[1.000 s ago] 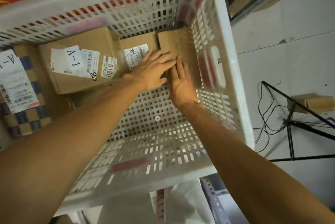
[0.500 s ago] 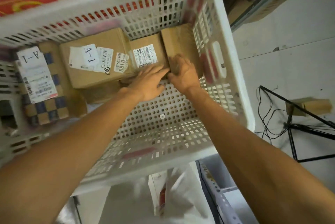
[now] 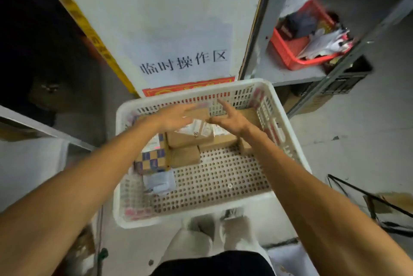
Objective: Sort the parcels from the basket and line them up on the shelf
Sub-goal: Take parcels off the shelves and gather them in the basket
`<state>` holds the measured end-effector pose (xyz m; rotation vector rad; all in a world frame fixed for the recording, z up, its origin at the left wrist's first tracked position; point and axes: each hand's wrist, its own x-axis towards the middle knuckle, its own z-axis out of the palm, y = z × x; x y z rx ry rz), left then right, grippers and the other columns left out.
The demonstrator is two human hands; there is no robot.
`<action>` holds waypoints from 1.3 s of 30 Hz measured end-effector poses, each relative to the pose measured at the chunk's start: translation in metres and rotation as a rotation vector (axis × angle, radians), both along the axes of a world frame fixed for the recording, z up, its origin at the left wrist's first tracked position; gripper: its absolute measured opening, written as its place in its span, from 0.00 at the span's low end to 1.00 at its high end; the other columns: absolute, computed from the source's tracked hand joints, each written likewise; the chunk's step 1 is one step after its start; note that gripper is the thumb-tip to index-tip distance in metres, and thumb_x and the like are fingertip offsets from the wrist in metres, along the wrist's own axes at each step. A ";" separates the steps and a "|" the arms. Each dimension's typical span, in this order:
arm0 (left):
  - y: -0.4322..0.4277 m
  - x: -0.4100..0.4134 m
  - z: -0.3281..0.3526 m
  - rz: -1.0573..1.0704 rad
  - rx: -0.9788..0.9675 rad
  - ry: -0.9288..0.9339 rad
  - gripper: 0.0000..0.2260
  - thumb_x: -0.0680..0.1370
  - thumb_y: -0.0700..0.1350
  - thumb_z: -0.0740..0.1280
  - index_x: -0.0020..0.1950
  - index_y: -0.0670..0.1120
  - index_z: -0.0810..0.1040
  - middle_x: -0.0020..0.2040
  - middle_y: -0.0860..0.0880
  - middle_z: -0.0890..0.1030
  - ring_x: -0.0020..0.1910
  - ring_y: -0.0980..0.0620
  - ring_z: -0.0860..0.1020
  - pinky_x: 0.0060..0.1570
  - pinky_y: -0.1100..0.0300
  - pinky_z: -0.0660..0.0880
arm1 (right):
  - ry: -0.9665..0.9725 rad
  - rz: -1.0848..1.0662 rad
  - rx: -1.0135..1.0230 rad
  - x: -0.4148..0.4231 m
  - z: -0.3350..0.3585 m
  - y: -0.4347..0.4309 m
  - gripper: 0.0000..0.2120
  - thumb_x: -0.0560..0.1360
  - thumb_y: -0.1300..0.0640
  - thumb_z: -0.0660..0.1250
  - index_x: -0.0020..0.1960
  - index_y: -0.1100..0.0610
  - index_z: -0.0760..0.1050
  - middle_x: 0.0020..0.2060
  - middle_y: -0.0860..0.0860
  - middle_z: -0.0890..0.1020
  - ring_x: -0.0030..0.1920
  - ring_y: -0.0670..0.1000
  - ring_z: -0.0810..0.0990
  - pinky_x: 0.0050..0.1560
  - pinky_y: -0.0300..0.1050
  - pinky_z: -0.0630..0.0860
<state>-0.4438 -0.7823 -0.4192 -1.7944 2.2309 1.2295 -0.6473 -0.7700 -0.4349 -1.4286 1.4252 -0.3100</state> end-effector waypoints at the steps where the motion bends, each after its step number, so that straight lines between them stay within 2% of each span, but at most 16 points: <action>1: -0.001 0.017 0.017 0.041 -0.012 -0.017 0.24 0.81 0.45 0.61 0.76 0.53 0.60 0.71 0.51 0.68 0.65 0.49 0.72 0.59 0.63 0.69 | -0.006 0.028 -0.030 0.015 0.015 -0.009 0.37 0.75 0.47 0.70 0.77 0.53 0.58 0.73 0.57 0.66 0.72 0.58 0.66 0.72 0.54 0.64; 3: 0.001 0.051 0.048 0.166 -0.058 -0.026 0.24 0.81 0.47 0.62 0.76 0.51 0.60 0.74 0.48 0.66 0.70 0.48 0.68 0.65 0.57 0.67 | -0.032 0.097 -0.094 0.048 0.050 -0.025 0.31 0.76 0.46 0.69 0.75 0.54 0.64 0.70 0.57 0.71 0.67 0.56 0.72 0.67 0.51 0.69; 5: 0.008 0.081 0.080 0.312 -0.114 -0.009 0.25 0.80 0.47 0.64 0.76 0.51 0.62 0.72 0.46 0.68 0.68 0.47 0.71 0.63 0.57 0.69 | -0.069 0.161 -0.180 0.082 0.081 -0.037 0.28 0.76 0.46 0.68 0.72 0.55 0.68 0.69 0.57 0.73 0.66 0.55 0.74 0.65 0.49 0.70; 7: 0.020 0.108 0.111 0.415 -0.197 -0.021 0.24 0.80 0.46 0.64 0.75 0.50 0.63 0.71 0.46 0.71 0.66 0.48 0.73 0.59 0.62 0.68 | -0.127 0.213 -0.269 0.115 0.107 -0.046 0.29 0.76 0.46 0.69 0.73 0.54 0.66 0.70 0.57 0.71 0.68 0.57 0.73 0.68 0.53 0.69; 9: 0.040 0.135 0.139 0.493 -0.257 -0.105 0.23 0.80 0.48 0.63 0.75 0.52 0.64 0.71 0.47 0.71 0.67 0.48 0.72 0.60 0.60 0.68 | -0.192 0.276 -0.328 0.144 0.133 -0.049 0.31 0.76 0.46 0.69 0.75 0.51 0.63 0.70 0.56 0.71 0.67 0.57 0.73 0.66 0.53 0.71; 12: 0.072 0.173 0.173 0.645 -0.304 -0.194 0.22 0.80 0.50 0.63 0.74 0.55 0.64 0.71 0.49 0.71 0.67 0.48 0.72 0.63 0.54 0.70 | -0.237 0.412 -0.364 0.184 0.160 -0.048 0.27 0.77 0.47 0.67 0.73 0.50 0.66 0.65 0.49 0.73 0.63 0.51 0.74 0.56 0.38 0.74; 14: 0.097 0.191 0.191 0.776 -0.325 -0.168 0.22 0.80 0.49 0.63 0.74 0.55 0.65 0.70 0.50 0.71 0.66 0.49 0.73 0.63 0.54 0.71 | -0.249 0.504 -0.375 0.212 0.171 -0.045 0.29 0.75 0.41 0.67 0.72 0.51 0.67 0.66 0.46 0.71 0.65 0.47 0.71 0.62 0.39 0.70; 16: 0.126 0.204 0.206 0.886 -0.371 -0.146 0.20 0.81 0.48 0.63 0.73 0.54 0.66 0.70 0.49 0.72 0.66 0.48 0.73 0.64 0.53 0.70 | -0.263 0.551 -0.381 0.241 0.182 -0.041 0.35 0.73 0.34 0.66 0.73 0.53 0.67 0.69 0.49 0.71 0.68 0.50 0.70 0.68 0.45 0.66; 19: 0.173 0.224 0.228 1.032 -0.439 -0.179 0.19 0.81 0.47 0.63 0.72 0.52 0.67 0.69 0.48 0.73 0.65 0.47 0.73 0.66 0.52 0.69 | -0.311 0.622 -0.279 0.284 0.202 -0.024 0.28 0.79 0.48 0.65 0.75 0.55 0.63 0.71 0.55 0.70 0.71 0.54 0.69 0.64 0.40 0.66; 24: 0.255 0.253 0.258 1.260 -0.554 -0.247 0.18 0.79 0.43 0.66 0.69 0.50 0.72 0.65 0.44 0.76 0.60 0.44 0.77 0.57 0.56 0.72 | -0.386 0.913 -0.269 0.354 0.233 0.033 0.26 0.79 0.47 0.64 0.75 0.53 0.65 0.73 0.52 0.67 0.71 0.52 0.67 0.67 0.45 0.66; 27: 0.308 0.263 0.270 1.372 -0.560 -0.279 0.18 0.78 0.43 0.67 0.68 0.50 0.72 0.64 0.43 0.77 0.58 0.44 0.78 0.59 0.55 0.71 | -0.428 1.063 -0.284 0.393 0.254 0.072 0.24 0.78 0.47 0.65 0.73 0.51 0.67 0.72 0.51 0.68 0.72 0.53 0.67 0.69 0.45 0.66; 31: 0.379 0.269 0.282 1.503 -0.543 -0.339 0.19 0.79 0.43 0.65 0.70 0.48 0.70 0.66 0.42 0.75 0.60 0.43 0.76 0.60 0.54 0.71 | -0.457 1.176 -0.331 0.434 0.280 0.131 0.25 0.79 0.47 0.64 0.74 0.50 0.65 0.73 0.51 0.67 0.72 0.53 0.67 0.63 0.43 0.68; 34: 0.434 0.269 0.296 1.570 -0.561 -0.390 0.20 0.79 0.43 0.66 0.71 0.49 0.70 0.66 0.42 0.75 0.62 0.44 0.76 0.60 0.56 0.69 | -0.489 1.262 -0.383 0.459 0.292 0.185 0.28 0.79 0.48 0.65 0.76 0.52 0.62 0.75 0.51 0.65 0.73 0.52 0.65 0.70 0.46 0.65; 39: 0.535 0.269 0.320 1.679 -0.603 -0.520 0.19 0.79 0.44 0.65 0.71 0.50 0.70 0.66 0.44 0.76 0.60 0.46 0.78 0.59 0.59 0.69 | -0.562 1.406 -0.375 0.487 0.307 0.286 0.33 0.77 0.46 0.67 0.78 0.47 0.57 0.76 0.50 0.62 0.75 0.51 0.62 0.72 0.48 0.63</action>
